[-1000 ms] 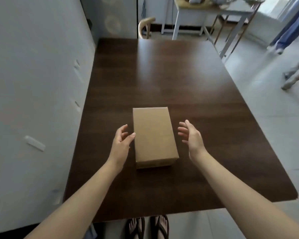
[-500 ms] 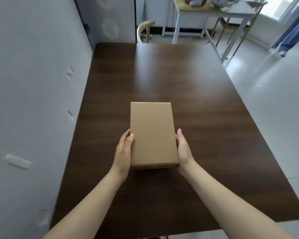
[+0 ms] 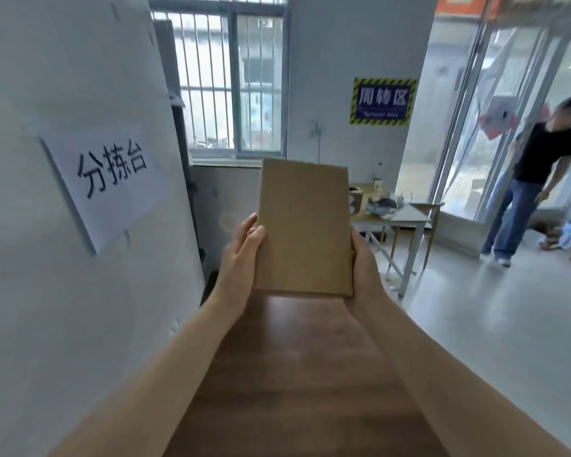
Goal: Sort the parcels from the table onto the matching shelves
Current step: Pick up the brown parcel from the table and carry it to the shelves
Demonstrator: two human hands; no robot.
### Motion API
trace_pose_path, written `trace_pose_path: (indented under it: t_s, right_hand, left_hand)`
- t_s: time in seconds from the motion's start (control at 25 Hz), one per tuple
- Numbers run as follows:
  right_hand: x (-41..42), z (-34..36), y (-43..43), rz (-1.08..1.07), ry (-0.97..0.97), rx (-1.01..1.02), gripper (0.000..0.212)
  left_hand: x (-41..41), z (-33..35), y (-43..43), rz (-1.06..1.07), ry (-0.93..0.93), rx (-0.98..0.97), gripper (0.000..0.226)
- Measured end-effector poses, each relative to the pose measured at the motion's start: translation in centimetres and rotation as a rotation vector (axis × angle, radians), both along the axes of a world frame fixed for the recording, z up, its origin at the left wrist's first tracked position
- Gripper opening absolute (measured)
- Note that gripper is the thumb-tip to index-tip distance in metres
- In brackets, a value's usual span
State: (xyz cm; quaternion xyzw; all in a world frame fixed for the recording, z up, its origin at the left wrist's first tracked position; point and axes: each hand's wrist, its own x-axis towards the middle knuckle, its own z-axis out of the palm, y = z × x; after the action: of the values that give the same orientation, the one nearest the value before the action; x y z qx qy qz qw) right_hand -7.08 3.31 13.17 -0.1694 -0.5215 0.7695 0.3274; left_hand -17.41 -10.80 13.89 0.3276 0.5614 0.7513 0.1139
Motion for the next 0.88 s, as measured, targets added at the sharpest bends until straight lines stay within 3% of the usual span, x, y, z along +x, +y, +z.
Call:
trace_pose_path:
  t_s: [0.16,0.4,0.64,0.76,0.88]
  right_hand:
    - [0.2,5.3,-1.0,0.018,0.125,0.082,0.041]
    - [0.3,6.1,-1.7,0.016,0.147,0.102,0.031]
    - [2.3,7.0,-1.2,-0.048,0.156,0.163,0.034]
    - [3.6,7.4,-1.4,-0.091,0.167,0.201,0.049]
    - [4.0,7.2,-1.6,-0.103,0.151,0.238,0.024]
  left_hand:
    - [0.4,5.5,-1.4,0.014,0.151,0.056,0.037]
    - [1.2,6.3,-2.8,0.009,0.164,0.128,0.032]
    - [1.7,5.8,-2.8,0.016,0.136,0.160,0.033]
    - [1.7,5.3,-3.0,0.069,0.184,0.149,0.037]
    - [1.6,4.8,-2.9,0.163,0.168,0.131,0.036]
